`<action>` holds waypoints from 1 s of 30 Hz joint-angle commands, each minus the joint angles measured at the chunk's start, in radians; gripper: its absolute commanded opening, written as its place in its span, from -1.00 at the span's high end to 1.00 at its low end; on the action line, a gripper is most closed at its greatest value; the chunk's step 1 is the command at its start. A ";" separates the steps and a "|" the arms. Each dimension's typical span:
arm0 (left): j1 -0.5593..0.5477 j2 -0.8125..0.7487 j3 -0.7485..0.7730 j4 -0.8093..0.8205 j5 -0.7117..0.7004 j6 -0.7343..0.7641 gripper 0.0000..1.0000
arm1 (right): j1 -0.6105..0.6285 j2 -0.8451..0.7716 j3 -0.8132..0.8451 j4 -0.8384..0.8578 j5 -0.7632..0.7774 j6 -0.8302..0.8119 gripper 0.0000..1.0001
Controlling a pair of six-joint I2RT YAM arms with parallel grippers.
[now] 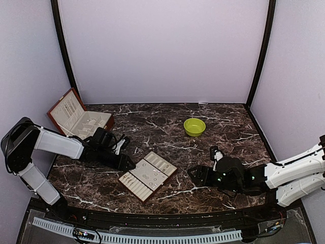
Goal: Organize the mixed jewelry
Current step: Adjust the earring on the earring holder, then pick up the earring from the center of the board.
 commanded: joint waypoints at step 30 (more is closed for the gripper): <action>0.015 -0.374 0.234 -0.324 -0.082 0.138 -0.43 | -0.185 -0.239 0.154 -0.682 0.093 -0.058 -0.61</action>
